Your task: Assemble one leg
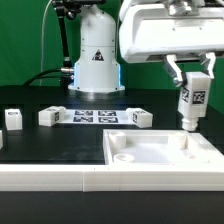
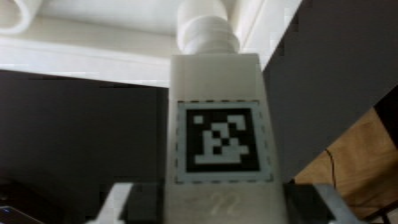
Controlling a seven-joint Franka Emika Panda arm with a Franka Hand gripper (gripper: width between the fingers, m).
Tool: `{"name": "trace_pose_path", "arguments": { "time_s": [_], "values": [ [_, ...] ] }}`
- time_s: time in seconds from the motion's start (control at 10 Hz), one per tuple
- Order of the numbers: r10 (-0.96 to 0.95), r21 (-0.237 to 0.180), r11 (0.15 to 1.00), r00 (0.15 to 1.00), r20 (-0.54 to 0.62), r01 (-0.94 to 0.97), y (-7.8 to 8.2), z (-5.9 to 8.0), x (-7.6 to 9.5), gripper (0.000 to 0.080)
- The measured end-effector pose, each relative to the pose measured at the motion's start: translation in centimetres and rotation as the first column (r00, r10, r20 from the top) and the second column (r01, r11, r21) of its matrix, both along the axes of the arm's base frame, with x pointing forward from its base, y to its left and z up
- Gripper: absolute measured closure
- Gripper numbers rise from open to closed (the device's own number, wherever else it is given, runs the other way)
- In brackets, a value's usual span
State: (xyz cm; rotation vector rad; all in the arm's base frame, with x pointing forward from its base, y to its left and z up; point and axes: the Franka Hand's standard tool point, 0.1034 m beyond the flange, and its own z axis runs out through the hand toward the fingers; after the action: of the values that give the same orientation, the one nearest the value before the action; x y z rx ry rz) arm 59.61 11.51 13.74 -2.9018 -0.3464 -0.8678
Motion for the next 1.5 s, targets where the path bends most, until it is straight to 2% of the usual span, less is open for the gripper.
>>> {"name": "trace_pose_path", "arguments": {
  "time_s": [0.4, 0.5, 0.9, 1.1, 1.5],
  "values": [
    [-0.014, -0.002, 1.000, 0.999, 0.044, 0.014, -0.5, -0.4, 0.1, 0.0506],
    [-0.012, -0.001, 1.000, 0.999, 0.034, 0.012, -0.5, -1.2, 0.4, 0.0506],
    [-0.019, 0.015, 1.000, 0.999, 0.033, 0.019, -0.1, -2.5, 2.2, 0.0506],
    [-0.023, 0.017, 1.000, 0.999, 0.025, 0.023, -0.1, -3.6, 2.1, 0.0506],
    [-0.026, 0.018, 1.000, 0.999, 0.021, 0.025, -0.1, -4.7, 1.8, 0.0506]
  ]
}}
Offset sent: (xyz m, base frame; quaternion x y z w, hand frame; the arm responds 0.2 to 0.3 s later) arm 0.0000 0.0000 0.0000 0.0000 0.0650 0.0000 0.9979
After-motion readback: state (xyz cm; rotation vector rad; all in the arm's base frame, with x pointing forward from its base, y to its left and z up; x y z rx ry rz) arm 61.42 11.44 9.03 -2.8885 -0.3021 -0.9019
